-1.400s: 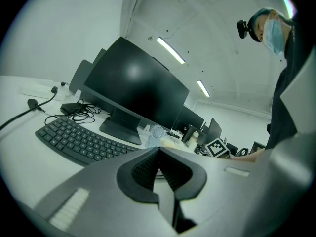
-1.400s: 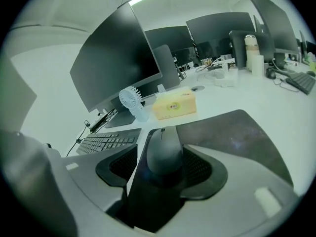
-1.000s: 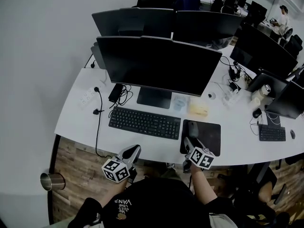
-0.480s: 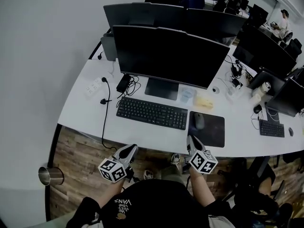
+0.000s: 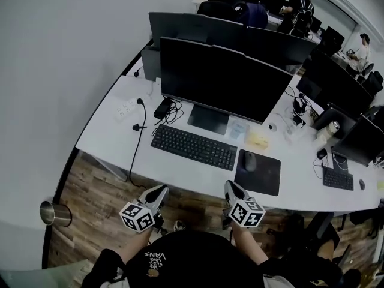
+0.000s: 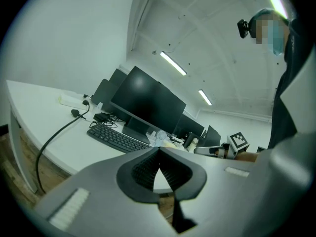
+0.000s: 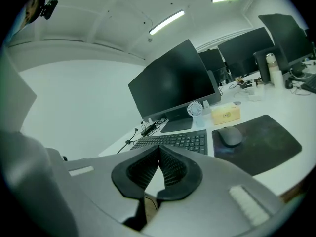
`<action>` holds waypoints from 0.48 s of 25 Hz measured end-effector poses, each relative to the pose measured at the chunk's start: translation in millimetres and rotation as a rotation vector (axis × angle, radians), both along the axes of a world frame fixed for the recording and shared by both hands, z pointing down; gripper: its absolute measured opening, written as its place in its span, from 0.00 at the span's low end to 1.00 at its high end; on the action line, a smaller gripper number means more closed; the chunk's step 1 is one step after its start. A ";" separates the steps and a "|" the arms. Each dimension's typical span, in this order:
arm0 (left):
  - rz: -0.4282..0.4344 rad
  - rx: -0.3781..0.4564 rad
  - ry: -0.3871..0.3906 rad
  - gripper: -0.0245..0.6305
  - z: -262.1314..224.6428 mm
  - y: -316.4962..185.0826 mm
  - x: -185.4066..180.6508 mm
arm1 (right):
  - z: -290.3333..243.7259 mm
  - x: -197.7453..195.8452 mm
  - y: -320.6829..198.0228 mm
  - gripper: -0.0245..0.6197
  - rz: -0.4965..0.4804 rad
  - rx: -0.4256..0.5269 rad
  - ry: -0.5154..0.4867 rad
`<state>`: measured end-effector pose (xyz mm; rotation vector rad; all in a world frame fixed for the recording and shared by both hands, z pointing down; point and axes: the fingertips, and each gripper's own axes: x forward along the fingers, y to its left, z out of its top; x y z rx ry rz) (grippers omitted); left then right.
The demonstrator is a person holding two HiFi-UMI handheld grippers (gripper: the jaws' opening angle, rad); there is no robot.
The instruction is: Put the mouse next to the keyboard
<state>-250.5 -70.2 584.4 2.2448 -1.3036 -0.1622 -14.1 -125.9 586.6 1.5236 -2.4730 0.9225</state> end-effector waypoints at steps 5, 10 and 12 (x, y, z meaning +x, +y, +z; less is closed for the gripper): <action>-0.051 0.003 0.005 0.04 -4.7 12.1 12.9 | -10.2 4.4 5.4 0.05 -0.069 0.007 -0.017; -0.090 0.003 0.005 0.04 -5.0 27.3 38.3 | -9.7 15.7 21.1 0.05 -0.148 0.009 -0.013; -0.102 0.002 0.008 0.04 -5.4 34.5 51.3 | -8.0 21.3 29.0 0.05 -0.179 0.009 -0.005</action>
